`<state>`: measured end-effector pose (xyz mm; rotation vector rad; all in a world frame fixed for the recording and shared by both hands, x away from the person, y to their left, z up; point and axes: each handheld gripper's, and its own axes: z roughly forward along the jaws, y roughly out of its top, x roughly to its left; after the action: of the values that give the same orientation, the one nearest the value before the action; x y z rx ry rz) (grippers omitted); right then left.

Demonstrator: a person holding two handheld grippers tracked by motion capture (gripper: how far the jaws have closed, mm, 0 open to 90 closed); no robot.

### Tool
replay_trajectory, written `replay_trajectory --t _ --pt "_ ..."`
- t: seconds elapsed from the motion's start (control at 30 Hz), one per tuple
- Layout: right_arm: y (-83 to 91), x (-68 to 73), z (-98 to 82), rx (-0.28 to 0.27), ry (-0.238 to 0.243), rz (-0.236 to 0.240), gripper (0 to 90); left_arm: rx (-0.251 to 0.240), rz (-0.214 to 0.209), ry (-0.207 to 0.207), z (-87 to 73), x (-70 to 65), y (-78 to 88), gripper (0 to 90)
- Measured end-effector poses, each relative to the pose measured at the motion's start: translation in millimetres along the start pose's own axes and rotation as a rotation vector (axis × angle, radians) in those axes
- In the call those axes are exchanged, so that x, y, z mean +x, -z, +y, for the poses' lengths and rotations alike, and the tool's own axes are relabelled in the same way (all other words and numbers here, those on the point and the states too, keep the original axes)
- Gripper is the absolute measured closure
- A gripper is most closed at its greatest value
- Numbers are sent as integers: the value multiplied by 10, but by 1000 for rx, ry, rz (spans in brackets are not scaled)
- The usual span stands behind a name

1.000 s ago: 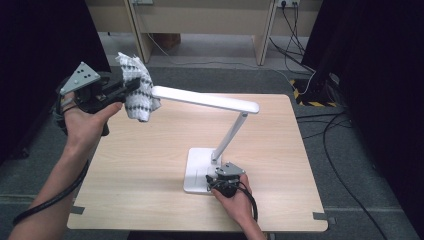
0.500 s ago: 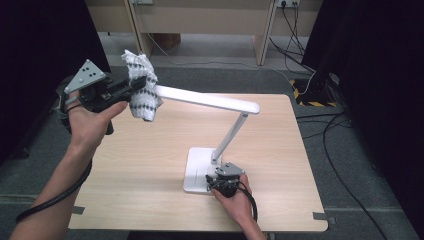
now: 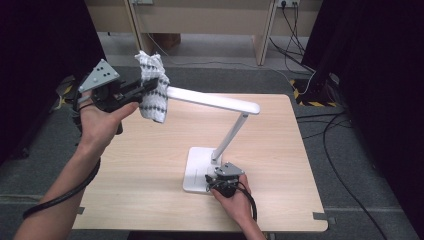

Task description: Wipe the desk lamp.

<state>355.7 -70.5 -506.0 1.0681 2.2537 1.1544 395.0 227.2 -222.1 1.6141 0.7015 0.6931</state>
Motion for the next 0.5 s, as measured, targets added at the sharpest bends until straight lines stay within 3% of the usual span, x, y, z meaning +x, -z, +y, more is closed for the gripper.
replay_trajectory --t 0.5 --pt "-12 13 8 -1 2 3 542 29 -33 0 4 -88 -123 799"
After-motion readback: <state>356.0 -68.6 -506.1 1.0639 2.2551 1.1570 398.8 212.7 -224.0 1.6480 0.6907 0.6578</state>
